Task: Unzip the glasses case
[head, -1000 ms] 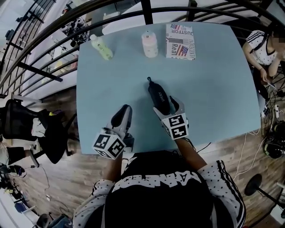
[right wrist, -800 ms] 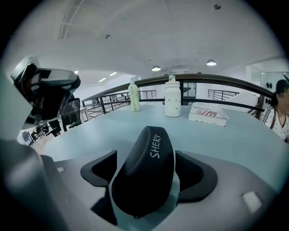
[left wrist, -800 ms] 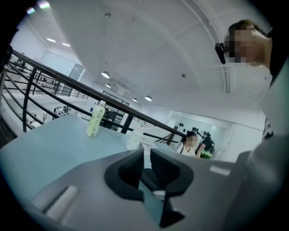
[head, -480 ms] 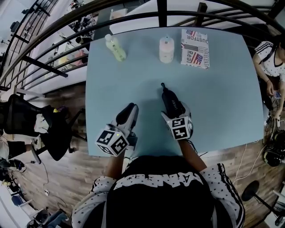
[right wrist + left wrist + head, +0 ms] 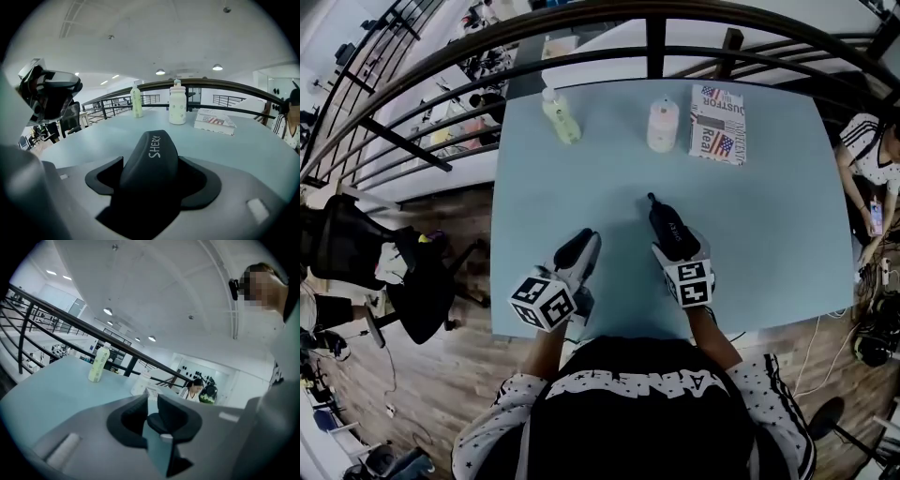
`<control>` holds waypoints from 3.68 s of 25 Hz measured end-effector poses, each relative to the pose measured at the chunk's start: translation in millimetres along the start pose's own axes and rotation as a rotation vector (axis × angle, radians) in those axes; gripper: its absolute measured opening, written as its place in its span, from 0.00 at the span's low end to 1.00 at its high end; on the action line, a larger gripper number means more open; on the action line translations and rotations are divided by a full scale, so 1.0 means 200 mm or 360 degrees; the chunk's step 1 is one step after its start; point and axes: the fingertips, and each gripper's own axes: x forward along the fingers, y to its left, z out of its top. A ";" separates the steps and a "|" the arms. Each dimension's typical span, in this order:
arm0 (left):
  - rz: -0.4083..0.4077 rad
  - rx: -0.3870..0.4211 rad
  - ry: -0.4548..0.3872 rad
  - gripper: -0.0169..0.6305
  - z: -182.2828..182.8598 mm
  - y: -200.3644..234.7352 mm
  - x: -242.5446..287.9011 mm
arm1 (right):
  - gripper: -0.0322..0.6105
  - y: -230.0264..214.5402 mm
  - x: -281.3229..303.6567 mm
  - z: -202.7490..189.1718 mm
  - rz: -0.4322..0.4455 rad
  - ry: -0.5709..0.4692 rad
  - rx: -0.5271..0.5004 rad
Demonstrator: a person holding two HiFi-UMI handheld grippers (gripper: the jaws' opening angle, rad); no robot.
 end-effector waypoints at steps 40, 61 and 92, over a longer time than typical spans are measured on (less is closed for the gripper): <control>-0.0855 -0.0562 0.0214 0.03 -0.10 -0.59 0.11 | 0.60 0.39 -0.72 0.60 0.0413 -0.0684 -0.0415; -0.0832 -0.0518 0.0015 0.03 -0.13 -0.92 0.16 | 0.60 0.41 -0.94 0.43 0.0738 -0.0812 -0.1034; -0.0562 -0.0052 -0.0115 0.03 0.04 -0.86 0.05 | 0.24 0.25 -0.83 0.25 0.0787 -0.0597 -0.1296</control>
